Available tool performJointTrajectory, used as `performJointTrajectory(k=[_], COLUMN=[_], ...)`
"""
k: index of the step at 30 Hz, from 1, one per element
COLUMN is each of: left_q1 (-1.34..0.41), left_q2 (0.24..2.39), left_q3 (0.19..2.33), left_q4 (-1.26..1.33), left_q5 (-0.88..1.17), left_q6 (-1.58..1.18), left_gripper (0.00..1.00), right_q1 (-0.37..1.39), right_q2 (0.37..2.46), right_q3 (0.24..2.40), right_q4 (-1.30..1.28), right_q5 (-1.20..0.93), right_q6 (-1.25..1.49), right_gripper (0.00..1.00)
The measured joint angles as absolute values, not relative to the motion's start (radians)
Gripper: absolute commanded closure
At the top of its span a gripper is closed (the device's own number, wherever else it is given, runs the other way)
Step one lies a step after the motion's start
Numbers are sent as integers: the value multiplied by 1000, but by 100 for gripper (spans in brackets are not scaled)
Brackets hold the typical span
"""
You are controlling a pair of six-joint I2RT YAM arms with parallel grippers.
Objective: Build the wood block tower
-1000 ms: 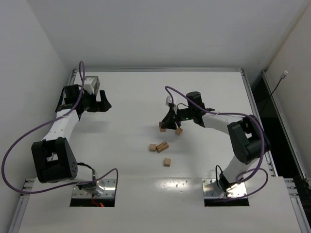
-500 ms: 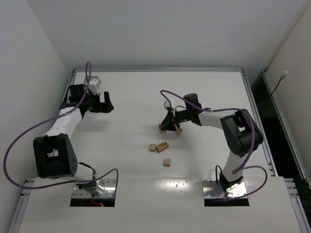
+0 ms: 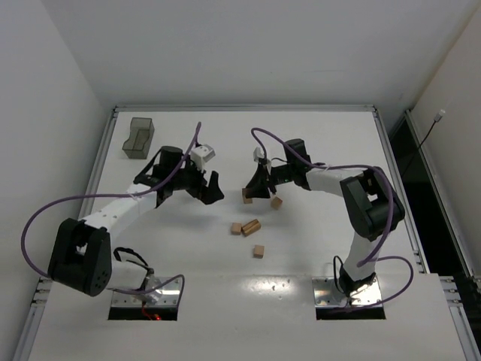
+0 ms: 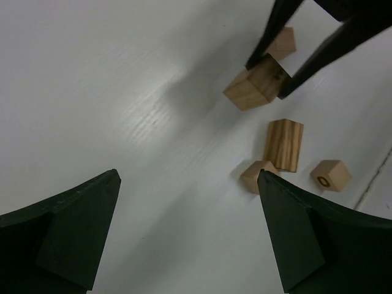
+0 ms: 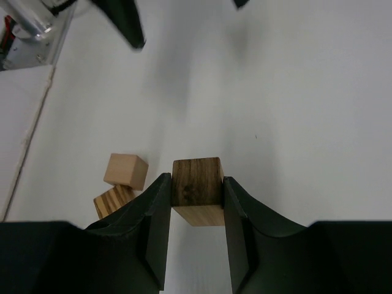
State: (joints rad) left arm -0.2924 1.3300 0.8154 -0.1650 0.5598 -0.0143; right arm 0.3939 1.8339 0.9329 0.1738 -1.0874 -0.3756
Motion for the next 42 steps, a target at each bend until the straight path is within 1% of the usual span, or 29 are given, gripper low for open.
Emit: performJointTrajectory(k=[6, 9, 18, 23, 25, 27, 29, 32, 42], left_q1=[-477, -524, -545, -556, -561, -562, -562, -562, -562], left_q2=[1265, 1239, 1206, 1179, 1179, 1179, 1179, 1179, 1176], left_q3=[799, 802, 781, 762, 760, 755, 746, 741, 681], left_q4=[-147, -139, -89, -61, -43, -18, 7, 50, 187], left_q5=[551, 544, 505, 500, 500, 500, 500, 504, 518], left_q6=[29, 63, 150, 177, 175, 170, 151, 104, -18], left_gripper=[7, 9, 9, 12, 16, 16, 18, 18, 38], right_q1=[394, 394, 395, 400, 402, 403, 406, 411, 421], right_q2=[1829, 1827, 1827, 1820, 1820, 1819, 1815, 1806, 1805], right_q3=[1021, 1055, 1145, 1168, 1168, 1168, 1169, 1174, 1205], right_q4=[109, 36, -177, -235, -250, -260, -268, -278, -298], right_q5=[-1168, -1205, -1295, -1324, -1330, -1336, -1339, -1341, -1347], right_q6=[-366, -387, -471, -503, -507, -512, -514, -517, -521], right_gripper=[100, 100, 100, 100, 100, 100, 100, 100, 100])
